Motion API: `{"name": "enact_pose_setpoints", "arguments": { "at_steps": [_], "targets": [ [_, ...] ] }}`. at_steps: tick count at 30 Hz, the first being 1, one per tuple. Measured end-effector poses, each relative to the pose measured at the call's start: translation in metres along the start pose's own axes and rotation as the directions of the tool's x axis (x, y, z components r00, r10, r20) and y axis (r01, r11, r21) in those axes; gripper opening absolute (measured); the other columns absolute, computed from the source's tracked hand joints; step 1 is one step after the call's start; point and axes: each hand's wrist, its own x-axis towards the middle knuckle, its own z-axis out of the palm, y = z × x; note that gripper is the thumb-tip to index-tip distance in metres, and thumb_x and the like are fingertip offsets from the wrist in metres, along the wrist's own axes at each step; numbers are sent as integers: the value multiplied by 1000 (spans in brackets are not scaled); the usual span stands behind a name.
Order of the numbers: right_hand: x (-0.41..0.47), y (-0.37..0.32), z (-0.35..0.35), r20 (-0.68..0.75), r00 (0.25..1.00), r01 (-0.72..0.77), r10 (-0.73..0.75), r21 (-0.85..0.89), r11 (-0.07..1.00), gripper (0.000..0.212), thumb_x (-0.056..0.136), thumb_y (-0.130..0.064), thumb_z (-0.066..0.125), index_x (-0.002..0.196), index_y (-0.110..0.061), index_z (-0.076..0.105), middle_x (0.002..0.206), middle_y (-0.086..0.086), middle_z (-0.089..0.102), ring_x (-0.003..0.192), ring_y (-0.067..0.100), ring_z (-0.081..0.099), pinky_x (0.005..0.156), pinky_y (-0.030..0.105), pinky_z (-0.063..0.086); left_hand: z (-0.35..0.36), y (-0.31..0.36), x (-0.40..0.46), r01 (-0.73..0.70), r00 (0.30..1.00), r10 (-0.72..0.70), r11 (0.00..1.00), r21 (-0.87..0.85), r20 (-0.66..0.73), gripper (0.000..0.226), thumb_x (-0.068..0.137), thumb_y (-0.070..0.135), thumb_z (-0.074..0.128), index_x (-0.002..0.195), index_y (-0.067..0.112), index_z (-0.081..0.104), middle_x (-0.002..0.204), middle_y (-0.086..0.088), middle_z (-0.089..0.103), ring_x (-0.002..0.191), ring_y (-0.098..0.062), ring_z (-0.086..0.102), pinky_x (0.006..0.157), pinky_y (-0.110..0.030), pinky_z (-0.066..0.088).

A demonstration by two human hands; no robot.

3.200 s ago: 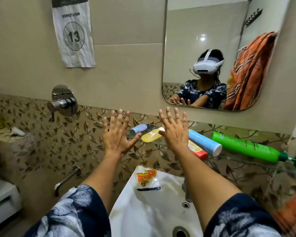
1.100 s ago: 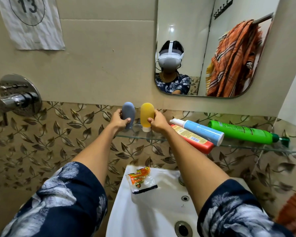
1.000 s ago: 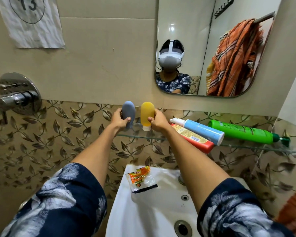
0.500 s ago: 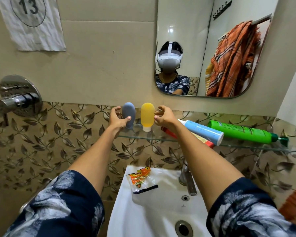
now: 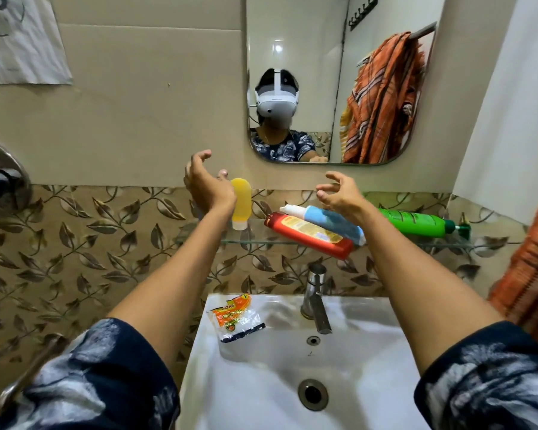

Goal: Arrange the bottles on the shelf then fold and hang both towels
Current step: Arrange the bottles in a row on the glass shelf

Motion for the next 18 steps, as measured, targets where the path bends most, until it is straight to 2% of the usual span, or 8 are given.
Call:
{"name": "enact_pose_setpoints", "arguments": {
  "at_steps": [2, 3, 4, 6, 9, 11, 14, 18],
  "targets": [
    [-4, 5, -13, -32, 999, -22, 21, -28, 999, 60, 90, 8, 52, 144, -2, 27, 131, 25, 53, 100, 21, 51, 83, 28, 48, 9, 4, -20, -75, 994, 75, 997, 3, 81, 37, 84, -3, 57, 115, 16, 55, 127, -3, 54, 107, -12, 51, 84, -13, 33],
    [-6, 7, -19, -42, 999, -31, 29, -43, 999, 61, 90, 8, 53, 144, -1, 27, 130, 26, 53, 100, 21, 51, 83, 29, 48, 14, 5, -30, -89, 987, 88, 996, 4, 134, 36, 84, -4, 56, 115, 16, 55, 125, -2, 54, 98, -8, 51, 80, -13, 36],
    [-8, 10, -24, -46, 998, -36, 33, -56, 998, 61, 89, 9, 53, 144, 0, 27, 130, 26, 53, 100, 21, 51, 84, 29, 47, 19, 6, -38, -102, 977, 97, 995, 21, 188, 36, 85, -3, 55, 115, 17, 56, 123, -2, 55, 93, -6, 49, 77, -16, 40],
    [-12, 14, -34, -52, 998, -45, 41, -90, 995, 62, 88, 9, 55, 143, 2, 28, 129, 28, 53, 102, 22, 53, 90, 29, 45, 29, 4, -53, -123, 953, 95, 989, 79, 289, 32, 84, 2, 60, 112, 16, 57, 121, -4, 56, 95, -9, 50, 76, -24, 43],
    [-15, 18, -45, -31, 999, -45, 40, -182, 982, 65, 84, 6, 62, 141, 3, 30, 127, 26, 56, 117, 31, 55, 95, 30, 45, 40, 0, -69, -39, 925, -35, 982, 187, 379, 32, 80, 15, 70, 108, 13, 56, 120, -8, 57, 108, -23, 53, 85, -33, 45],
    [-16, 21, -50, 5, 998, -58, 61, -213, 975, 69, 81, 1, 68, 141, 3, 32, 127, 24, 57, 119, 31, 55, 96, 31, 46, 46, -1, -79, 23, 897, -146, 958, 286, 416, 40, 78, 27, 72, 110, 12, 54, 124, -10, 54, 115, -27, 48, 91, -36, 41],
    [-16, 21, -55, 110, 988, -73, 109, -290, 954, 74, 76, -7, 76, 139, 2, 37, 130, 19, 57, 119, 28, 55, 99, 31, 45, 52, -1, -90, 103, 832, -309, 902, 419, 461, 62, 75, 42, 72, 120, 7, 47, 134, -15, 45, 125, -32, 40, 100, -40, 34],
    [-12, 17, -56, 208, 969, -30, 137, -450, 892, 77, 71, -11, 81, 137, 0, 42, 135, 15, 54, 123, 26, 52, 99, 31, 43, 58, -1, -97, 187, 752, -459, 837, 514, 473, 89, 70, 47, 74, 135, 2, 32, 144, -22, 31, 132, -35, 32, 107, -45, 35]
  ]
}}
